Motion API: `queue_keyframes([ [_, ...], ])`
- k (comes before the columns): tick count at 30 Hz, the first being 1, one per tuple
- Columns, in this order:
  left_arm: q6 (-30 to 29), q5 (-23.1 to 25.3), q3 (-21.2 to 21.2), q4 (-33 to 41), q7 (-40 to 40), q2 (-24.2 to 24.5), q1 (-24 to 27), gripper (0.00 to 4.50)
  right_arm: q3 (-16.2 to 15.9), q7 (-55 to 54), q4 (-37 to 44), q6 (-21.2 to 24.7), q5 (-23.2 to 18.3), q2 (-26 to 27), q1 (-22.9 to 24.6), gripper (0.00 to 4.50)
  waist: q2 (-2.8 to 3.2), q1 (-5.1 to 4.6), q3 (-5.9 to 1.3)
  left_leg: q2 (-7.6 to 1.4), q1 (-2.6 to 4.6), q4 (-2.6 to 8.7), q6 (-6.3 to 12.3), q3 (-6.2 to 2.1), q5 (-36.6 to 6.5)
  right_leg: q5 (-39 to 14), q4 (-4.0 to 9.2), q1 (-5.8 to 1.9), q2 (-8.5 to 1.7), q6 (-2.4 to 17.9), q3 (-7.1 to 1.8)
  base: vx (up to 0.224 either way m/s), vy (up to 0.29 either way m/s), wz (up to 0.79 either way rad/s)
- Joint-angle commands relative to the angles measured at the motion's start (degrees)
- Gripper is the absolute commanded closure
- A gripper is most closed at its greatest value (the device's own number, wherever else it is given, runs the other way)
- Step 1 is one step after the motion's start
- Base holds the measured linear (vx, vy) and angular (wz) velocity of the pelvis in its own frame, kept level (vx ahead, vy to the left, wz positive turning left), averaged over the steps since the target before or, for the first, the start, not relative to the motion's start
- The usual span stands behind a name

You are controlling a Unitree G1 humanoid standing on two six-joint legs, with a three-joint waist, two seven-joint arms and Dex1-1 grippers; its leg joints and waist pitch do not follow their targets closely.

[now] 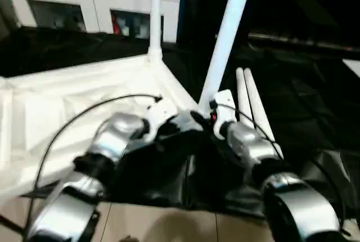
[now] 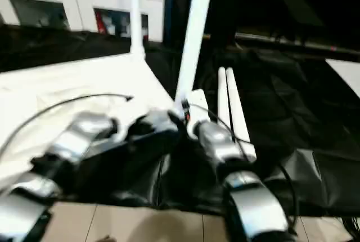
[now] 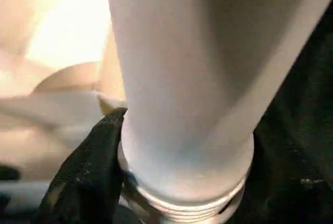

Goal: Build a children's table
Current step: Rotate leg to tighten

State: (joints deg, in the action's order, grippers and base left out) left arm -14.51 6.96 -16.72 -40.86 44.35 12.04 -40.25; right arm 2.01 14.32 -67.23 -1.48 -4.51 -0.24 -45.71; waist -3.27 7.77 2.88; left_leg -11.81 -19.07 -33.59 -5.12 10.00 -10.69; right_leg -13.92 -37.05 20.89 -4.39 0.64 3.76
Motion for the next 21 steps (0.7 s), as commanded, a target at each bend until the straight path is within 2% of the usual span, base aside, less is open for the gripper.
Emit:
queue_keyframes([
  [1,-3.2,0.6,-0.7,0.1,-3.3,-3.6,-1.8,4.5,1.4,-6.7,-5.5,4.8,-0.6,1.7,-0.3,1.77,1.22,-0.29,-2.68,-1.84,0.88,5.18,-3.62,-1.17,-21.3,-19.1,6.15,-0.25,-4.67,9.3,-3.15,0.0,0.0,0.0],
  [2,-4.0,0.7,-0.8,1.0,-3.4,-4.0,-1.8,4.5,1.4,-7.5,-5.7,4.7,-0.4,2.1,-0.9,1.77,1.21,-0.13,-2.64,-1.87,0.81,5.18,-3.65,-1.14,-21.0,-17.7,6.02,-0.16,-4.67,9.5,-3.2,0.0,0.0,0.0],
  [3,-4.3,0.8,-1.0,1.5,-3.2,-4.1,-1.7,4.5,1.3,-8.0,-5.9,4.7,-0.1,2.3,-1.3,1.77,1.18,0.04,-2.71,-1.8,0.35,5.21,-3.33,-1.15,-20.2,-16.2,5.96,-0.45,-4.7,9.3,-3.18,0.0,0.0,0.0],
  [5,-4.0,0.6,-1.2,2.2,-2.6,-4.0,-1.3,4.5,1.3,-7.9,-6.1,4.4,-0.1,2.7,-1.7,1.77,0.99,0.14,-3.05,-1.74,-0.03,5.12,-2.8,-1.03,-17.5,-11.9,5.5,-0.77,-4.58,9.4,-3.16,0.0,0.0,0.0],
  [6,-3.6,0.6,-1.3,2.2,-2.3,-3.9,-1.2,4.5,1.8,-7.5,-6.2,4.2,-0.5,3.0,-1.9,1.77,0.71,0.15,-3.08,-1.74,-0.09,5.06,-2.51,-0.92,-16.7,-10.7,5.46,-0.8,-4.54,9.4,-3.17,0.0,0.0,0.0],
  [7,-3.2,0.6,-1.4,2.1,-2.1,-3.7,-1.1,4.5,1.9,-7.0,-6.1,4.0,-0.6,3.0,-2.1,1.77,0.77,0.2,-3.15,-1.71,-0.13,4.97,-2.3,-0.87,-15.7,-9.4,5.26,-0.84,-4.51,9.6,-3.18,0.0,0.0,0.0],
  [8,-3.0,0.6,-1.4,2.0,-2.0,-3.6,-1.1,4.5,1.9,-6.7,-6.1,3.8,-0.7,3.1,-2.1,1.77,0.84,0.27,-3.28,-1.63,-0.41,4.85,-1.81,-0.76,-13.2,-5.3,4.91,-1.1,-4.4,10.1,-3.12,0.0,0.0,0.0],
  [9,-2.2,0.9,-1.4,1.3,-2.3,-3.3,-1.1,4.5,1.9,-6.3,-6.1,3.3,-0.6,3.2,-2.3,1.77,0.62,0.2,-3.29,-1.62,-0.47,4.84,-1.62,-0.71,-12.5,-4.3,4.82,-1.15,-4.32,10.2,-3.07,0.0,0.0,0.0],
  [10,-1.7,1.1,-1.4,0.8,-2.5,-3.2,-1.2,4.5,2.0,-6.1,-6.1,2.9,-0.6,3.2,-2.5,1.77,0.73,0.27,-3.36,-1.55,-0.61,4.76,-1.36,-0.68,-11.3,-2.7,4.65,-1.28,-4.31,10.4,-3.03,0.0,0.0,0.0],
  [11,-1.7,1.1,-1.4,0.8,-2.5,-3.2,-1.2,4.5,2.0,-6.1,-6.1,2.9,-0.6,3.2,-2.5,1.77,0.74,0.23,-3.37,-1.56,-0.64,4.73,-1.33,-0.65,-10.8,-2.1,4.6,-1.29,-4.3,10.4,-3.03,0.0,0.0,0.0],
  [13,-1.4,1.2,-1.4,0.6,-2.4,-2.9,-1.1,4.5,2.0,-6.2,-6.1,2.5,-0.4,3.1,-2.7,1.22,0.71,0.18,-3.31,-1.55,-0.65,4.71,-1.24,-0.57,-10.6,-1.8,4.58,-1.26,-4.25,10.6,-3.01,0.0,0.0,0.0],
  [16,-1.4,1.3,-1.3,0.7,-2.2,-2.8,-1.1,4.5,2.6,-6.3,-6.3,1.7,-0.3,3.1,-3.3,0.99,0.96,0.04,-3.02,-1.68,-0.4,5.03,-1.91,-0.59,-14.3,-7.4,5.24,-0.93,-4.39,10.0,-3.11,0.0,0.0,0.0],
  [17,-0.9,1.7,-1.7,1.0,-1.7,-2.2,-0.9,4.5,2.4,-5.9,-6.1,0.4,0.1,2.7,-3.8,0.99,0.91,0.03,-3.0,-1.69,-0.45,5.08,-1.97,-0.62,-14.5,-7.9,5.29,-0.93,-4.42,9.9,-3.12,0.0,0.0,0.0],
  [18,-0.6,1.9,-1.9,1.2,-1.5,-1.8,-0.8,4.5,2.3,-5.6,-6.0,-0.4,0.4,2.6,-4.1,0.88,1.13,-0.05,-3.07,-1.72,-0.41,5.07,-2.11,-0.63,-14.7,-8.0,5.36,-0.86,-4.4,9.8,-3.18,0.0,0.0,0.0],
  [19,-0.6,2.0,-1.9,1.3,-1.4,-1.7,-0.8,4.5,2.3,-5.5,-6.0,-0.6,0.5,2.5,-4.2,0.74,1.09,0.01,-3.18,-1.75,-0.48,5.02,-2.13,-0.66,-14.2,-7.4,5.25,-0.92,-4.48,9.8,-3.16,0.0,0.0,0.0],
  [20,-0.6,2.0,-1.9,1.3,-1.4,-1.7,-0.8,4.5,2.3,-5.5,-6.0,-0.6,0.5,2.5,-4.2,0.58,1.05,-0.02,-3.35,-1.72,-0.75,4.8,-1.76,-0.56,-11.4,-3.3,4.77,-1.02,-4.25,10.3,-3.11,0.0,0.0,0.0],
  [21,-0.3,2.1,-2.0,1.5,-1.0,-1.2,-0.6,4.5,2.0,-4.6,-5.6,-1.6,0.7,2.2,-4.4,0.58,1.18,-0.02,-3.31,-1.69,-0.81,4.77,-1.74,-0.54,-11.1,-2.5,4.69,-1.0,-4.2,10.5,-3.07,0.0,0.0,0.0],
])
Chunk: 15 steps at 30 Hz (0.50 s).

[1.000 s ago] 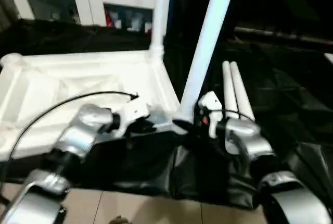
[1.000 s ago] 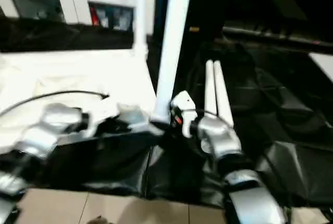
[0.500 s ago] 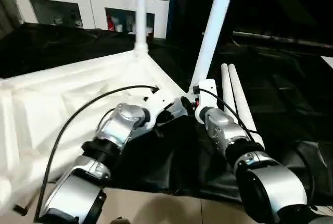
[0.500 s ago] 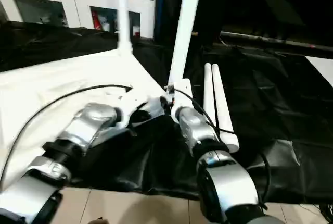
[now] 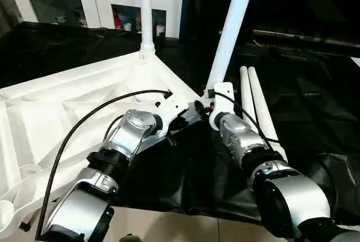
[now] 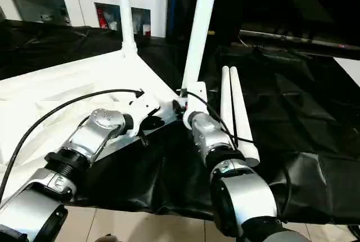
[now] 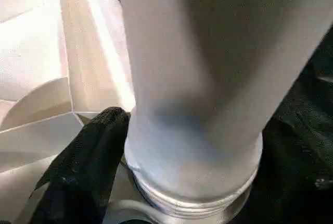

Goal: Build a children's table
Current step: Rotate leg to tighten

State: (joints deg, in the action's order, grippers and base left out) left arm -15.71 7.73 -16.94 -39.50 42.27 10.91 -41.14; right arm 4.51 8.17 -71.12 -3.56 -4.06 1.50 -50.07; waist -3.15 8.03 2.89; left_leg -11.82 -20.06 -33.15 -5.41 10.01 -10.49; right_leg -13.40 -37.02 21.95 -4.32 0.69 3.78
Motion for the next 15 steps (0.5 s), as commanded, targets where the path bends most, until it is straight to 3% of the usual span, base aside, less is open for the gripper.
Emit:
queue_keyframes([
  [1,1.5,1.3,-1.8,0.0,1.4,0.4,0.3,4.5,-1.0,2.7,-1.3,-0.4,0.8,0.0,0.0,0.49,0.92,-0.35,-3.22,-1.66,0.17,4.34,-1.27,-0.51,-11.5,-3.0,4.74,-2.08,-4.24,10.5,-3.04,0.0,0.0,0.0],
  [6,2.8,1.3,-1.2,-0.4,2.3,2.5,0.3,4.5,-2.1,8.8,1.9,-2.5,1.2,-2.8,1.6,0.11,0.83,-0.42,-3.28,-1.69,0.07,4.22,-0.5,-0.43,-10.4,-2.3,4.66,-2.27,-4.28,11.1,-3.06,0.0,0.0,0.0],
  [9,3.2,1.3,-1.0,-0.2,2.8,3.4,0.5,4.5,-2.8,11.7,3.3,-2.7,1.5,-4.2,2.6,0.04,0.87,-0.44,-3.43,-1.71,-0.03,3.98,0.27,-0.36,-8.1,1.7,4.26,-2.43,-4.14,11.7,-3.02,0.0,0.0,0.0],
  [12,4.9,0.8,-0.9,0.5,5.2,5.6,1.4,4.5,-4.8,20.8,6.6,-1.9,2.1,-7.7,4.9,0.04,0.83,-0.34,-3.63,-1.63,-0.1,3.63,1.88,-0.29,-6.0,6.4,3.9,-2.74,-3.99,12.6,-2.88,0.0,0.0,0.0],
  [15,10.5,-0.3,-1.4,1.7,11.0,9.3,3.5,4.5,-8.3,33.5,12.6,-3.3,3.1,-13.3,8.0,0.04,0.78,-0.35,-3.69,-1.56,-0.29,3.38,3.36,-0.28,-4.4,9.5,3.76,-3.02,-3.91,13.1,-2.79,0.0,0.0,0.0],
])
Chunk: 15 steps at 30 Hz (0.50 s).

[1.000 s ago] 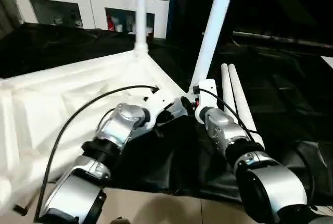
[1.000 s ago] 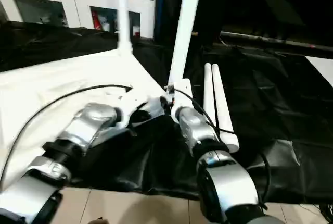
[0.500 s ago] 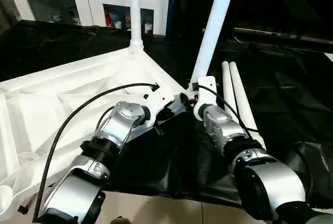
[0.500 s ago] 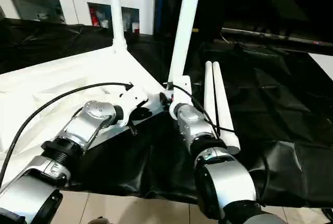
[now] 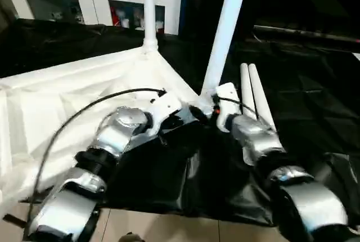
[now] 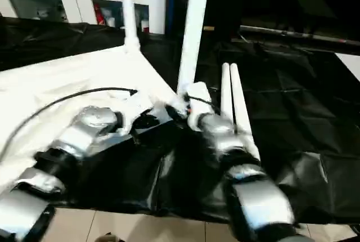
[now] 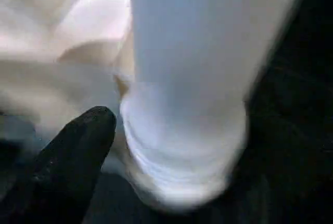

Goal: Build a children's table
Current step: Rotate leg to tighten

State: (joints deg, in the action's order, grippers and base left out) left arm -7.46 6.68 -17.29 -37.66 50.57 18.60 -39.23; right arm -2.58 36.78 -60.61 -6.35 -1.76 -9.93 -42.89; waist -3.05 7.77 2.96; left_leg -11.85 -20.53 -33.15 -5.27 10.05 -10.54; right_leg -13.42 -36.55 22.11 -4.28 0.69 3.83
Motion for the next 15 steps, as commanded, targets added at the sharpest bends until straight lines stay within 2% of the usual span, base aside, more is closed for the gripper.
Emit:
queue_keyframes([
  [1,4.2,0.0,-1.3,0.7,5.5,2.8,2.4,4.5,-1.9,8.6,4.1,-0.8,0.5,-3.4,1.7,0.04,0.58,-0.09,-3.75,-1.51,0.09,3.3,3.6,-0.31,-4.3,9.9,3.25,-3.28,-3.89,13.2,-2.78,0.0,0.0,0.0],
  [3,5.8,-0.6,-1.6,1.8,8.6,4.4,3.4,4.5,-2.5,12.7,6.2,-0.6,-0.1,-5.2,2.3,0.04,0.55,-0.18,-3.76,-1.6,0.15,3.25,3.93,-0.24,-4.2,9.4,3.17,-3.27,-3.87,13.7,-2.73,0.0,0.0,0.0],
  [7,5.4,-1.9,-1.5,4.0,12.1,6.1,4.6,4.5,-3.7,17.3,7.9,-1.0,0.2,-7.3,3.0,0.04,0.62,-0.47,-3.46,-1.91,0.47,3.46,3.39,-0.06,-6.7,4.2,3.5,-2.72,-4.01,14.9,-2.76,0.0,0.0,0.0],
  [9,5.0,-3.1,-1.4,6.0,14.1,6.8,5.5,4.5,-4.0,20.2,9.3,-0.6,-0.5,-8.0,3.5,0.04,0.54,-0.44,-3.49,-2.04,0.39,3.53,3.03,-0.15,-7.0,3.2,3.5,-2.86,-4.19,15.1,-2.8,0.0,0.0,0.0],
  [12,4.6,-4.8,-1.6,8.8,16.8,7.7,6.7,4.5,-5.1,25.9,12.8,1.2,-1.9,-8.9,4.9,0.04,0.45,-0.26,-3.55,-1.97,0.35,3.32,3.95,-0.09,-5.2,6.0,3.2,-2.87,-3.89,15.2,-2.74,0.0,0.0,0.0],
  [14,4.4,-5.0,-2.3,10.5,18.5,8.4,7.5,4.5,-6.2,28.0,13.7,1.0,-1.3,-9.1,5.4,0.04,0.26,-0.03,-3.57,-1.92,0.33,3.18,4.7,0.02,-4.3,6.8,3.12,-2.83,-3.85,15.4,-2.74,0.0,0.0,0.0],
  [15,4.2,-5.0,-2.6,11.1,19.0,8.6,7.7,4.5,-6.5,28.3,13.5,0.8,-1.0,-9.0,5.4,0.04,0.35,0.14,-3.57,-1.96,0.33,3.18,4.78,0.02,-4.1,6.5,3.11,-2.72,-3.98,15.4,-2.75,0.0,0.0,0.0],
])
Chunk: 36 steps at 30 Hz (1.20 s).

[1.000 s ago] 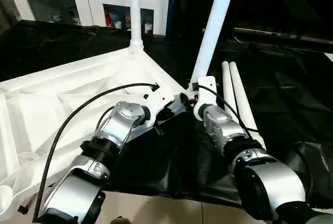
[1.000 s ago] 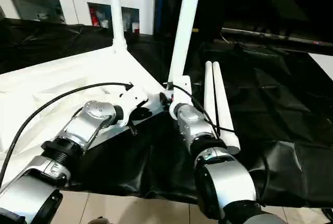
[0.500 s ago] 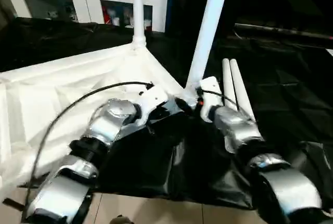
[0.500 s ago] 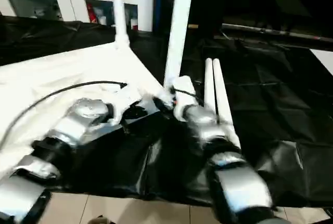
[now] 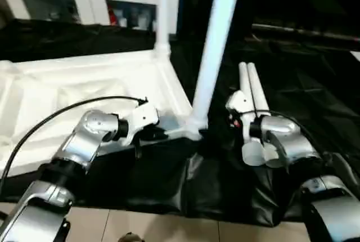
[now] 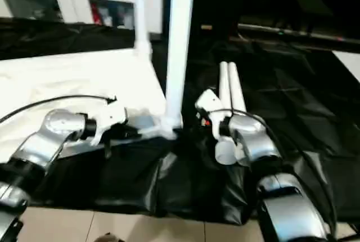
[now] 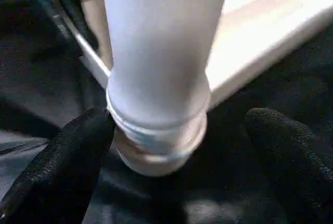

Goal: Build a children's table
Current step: Rotate leg to tighten

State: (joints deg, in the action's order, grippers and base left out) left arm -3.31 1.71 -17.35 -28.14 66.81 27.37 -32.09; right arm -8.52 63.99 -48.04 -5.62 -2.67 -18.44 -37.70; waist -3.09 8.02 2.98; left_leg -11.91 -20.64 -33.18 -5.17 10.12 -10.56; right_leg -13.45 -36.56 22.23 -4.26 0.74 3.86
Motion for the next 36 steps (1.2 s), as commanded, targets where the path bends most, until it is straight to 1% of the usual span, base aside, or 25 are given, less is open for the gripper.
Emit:
queue_keyframes([
  [1,0.1,0.1,-2.8,2.0,3.0,-0.1,0.7,4.5,-0.9,1.0,0.5,-0.4,0.3,-0.3,0.0,0.04,0.41,-0.01,-3.55,-1.95,0.57,3.28,4.52,-0.05,-4.5,5.4,3.22,-2.71,-4.0,15.4,-2.77,0.0,0.0,0.0],
  [2,0.2,0.1,-2.9,2.3,3.2,-0.1,0.8,4.5,-1.1,1.0,0.2,-0.7,0.5,-0.1,-0.1,0.04,0.44,0.05,-3.53,-1.9,0.61,3.28,4.36,-0.01,-4.7,5.0,3.27,-2.65,-3.98,15.4,-2.79,0.0,0.0,0.0],
  [3,0.0,0.1,-2.9,2.7,3.0,-0.4,0.9,4.5,-1.1,0.7,-0.6,-1.1,0.7,0.4,-0.6,0.04,0.14,0.09,-3.51,-1.95,0.61,3.36,4.03,-0.02,-4.9,4.3,3.3,-2.69,-4.03,15.3,-2.81,0.0,0.0,0.0],
  [5,-0.3,0.1,-2.9,3.2,2.9,-0.5,1.0,4.5,-1.0,0.7,-0.9,-1.2,0.7,0.8,-1.0,0.04,0.33,0.13,-3.52,-1.96,0.6,3.4,3.52,-0.06,-5.3,3.6,3.3,-2.65,-4.12,15.2,-2.85,0.0,0.0,0.0],
  [6,-0.6,0.0,-2.9,3.6,2.9,-0.6,1.2,4.5,-1.0,1.2,-0.9,-0.9,0.4,1.2,-1.2,0.04,0.29,0.13,-3.54,-1.98,0.6,3.4,3.4,-0.11,-5.2,3.7,3.27,-2.68,-4.14,15.1,-2.84,0.0,0.0,0.0],
  [8,-1.0,0.0,-2.9,4.2,3.0,-0.6,1.4,4.5,-1.0,1.9,-0.4,-0.5,0.1,1.3,-1.1,0.04,0.36,0.16,-3.6,-1.92,0.64,3.32,3.5,-0.08,-4.7,4.6,3.17,-2.65,-4.04,15.1,-2.83,0.0,0.0,0.0],
  [13,-1.6,0.0,-3.1,5.2,3.1,-0.3,1.7,4.5,-1.0,3.0,-0.9,-1.3,-0.7,2.1,-1.2,0.04,0.4,0.18,-3.83,-1.79,0.32,2.95,4.14,-0.14,-2.9,7.9,2.72,-2.79,-3.92,15.3,-2.75,0.0,0.0,0.0],
  [14,-1.6,0.0,-3.1,5.2,3.1,-0.3,1.7,4.5,-1.0,3.0,-0.9,-1.4,-0.7,2.1,-1.2,0.04,0.41,0.19,-3.79,-1.79,0.28,2.95,4.19,-0.15,-2.9,8.0,2.71,-2.75,-3.94,15.4,-2.74,0.0,0.0,0.0],
  [15,-1.6,0.1,-3.1,5.2,3.1,-0.3,1.7,4.5,-0.8,2.9,-1.1,-1.4,-0.8,2.3,-1.3,0.2,0.5,0.2,-3.79,-1.74,0.28,2.9,4.23,-0.14,-3.0,7.8,2.71,-2.74,-3.92,15.4,-2.74,0.0,0.0,0.0],
  [18,-1.8,0.2,-3.1,5.2,3.0,-0.2,1.8,4.5,-1.0,2.5,-2.0,-2.5,-0.1,2.7,-1.1,0.2,0.42,0.15,-3.74,-1.75,0.24,2.98,3.87,-0.16,-3.9,6.4,2.84,-2.75,-4.05,15.3,-2.76,0.0,0.0,0.0],
  [20,-2.0,0.3,-3.0,5.4,3.0,-0.1,1.9,4.5,-0.6,2.5,-2.3,-2.4,-0.4,3.1,-1.0,0.54,0.41,0.13,-3.74,-1.75,0.21,3.0,3.49,-0.16,-4.3,5.6,2.88,-2.78,-4.04,15.2,-2.8,0.0,0.0,0.0],
  [23,-2.4,0.2,-3.0,5.5,3.1,0.0,2.0,4.5,-0.4,2.6,-2.4,-2.5,-0.7,3.2,-0.9,0.68,0.51,0.1,-3.81,-1.76,0.28,2.94,3.53,-0.2,-3.8,6.6,2.72,-2.74,-3.95,15.3,-2.76,0.0,0.0,0.0],
  [25,-2.4,0.2,-2.9,5.5,3.2,0.1,2.1,4.5,-0.2,2.7,-2.5,-2.6,-0.9,3.4,-0.8,0.95,0.48,0.07,-3.85,-1.7,0.28,2.85,3.89,-0.16,-3.3,7.7,2.63,-2.74,-3.87,15.5,-2.74,0.0,0.0,0.0],
  [26,-2.5,0.2,-2.9,5.5,3.2,0.1,2.1,4.5,-0.2,2.8,-2.5,-2.6,-1.0,3.4,-0.8,0.95,0.58,0.11,-3.86,-1.7,0.27,2.83,3.91,-0.17,-3.2,7.8,2.6,-2.75,-3.91,15.5,-2.75,0.0,0.0,0.0],
  [27,-2.5,0.2,-3.0,5.4,3.3,0.1,2.1,4.5,-0.1,2.8,-2.5,-2.7,-1.1,3.5,-0.8,1.01,0.53,0.1,-3.87,-1.7,0.26,2.81,4.0,-0.16,-3.1,8.1,2.59,-2.76,-3.89,15.6,-2.75,0.0,0.0,0.0],
  [29,-2.6,0.2,-3.0,5.4,3.4,0.2,2.1,4.5,0.2,3.0,-2.7,-2.9,-1.3,3.7,-0.8,1.28,0.54,0.11,-3.89,-1.68,0.22,2.77,4.14,-0.15,-3.0,8.3,2.57,-2.79,-3.91,15.7,-2.74,0.0,0.0,0.0],
  [32,-2.6,0.2,-3.0,5.2,3.5,0.3,2.0,4.5,0.3,3.1,-2.9,-3.0,-1.5,3.9,-0.6,1.56,0.56,0.09,-3.94,-1.72,0.27,2.75,4.16,-0.16,-3.0,8.3,2.52,-2.78,-3.89,15.9,-2.72,0.0,0.0,0.0],
  [36,-2.6,0.2,-2.9,4.9,3.3,0.2,1.9,4.5,0.5,3.1,-2.8,-2.8,-1.8,4.1,-0.4,1.7,0.48,0.11,-3.94,-1.71,0.27,2.71,4.27,-0.14,-2.9,8.4,2.48,-2.78,-3.89,16.0,-2.71,0.0,0.0,0.0],
])
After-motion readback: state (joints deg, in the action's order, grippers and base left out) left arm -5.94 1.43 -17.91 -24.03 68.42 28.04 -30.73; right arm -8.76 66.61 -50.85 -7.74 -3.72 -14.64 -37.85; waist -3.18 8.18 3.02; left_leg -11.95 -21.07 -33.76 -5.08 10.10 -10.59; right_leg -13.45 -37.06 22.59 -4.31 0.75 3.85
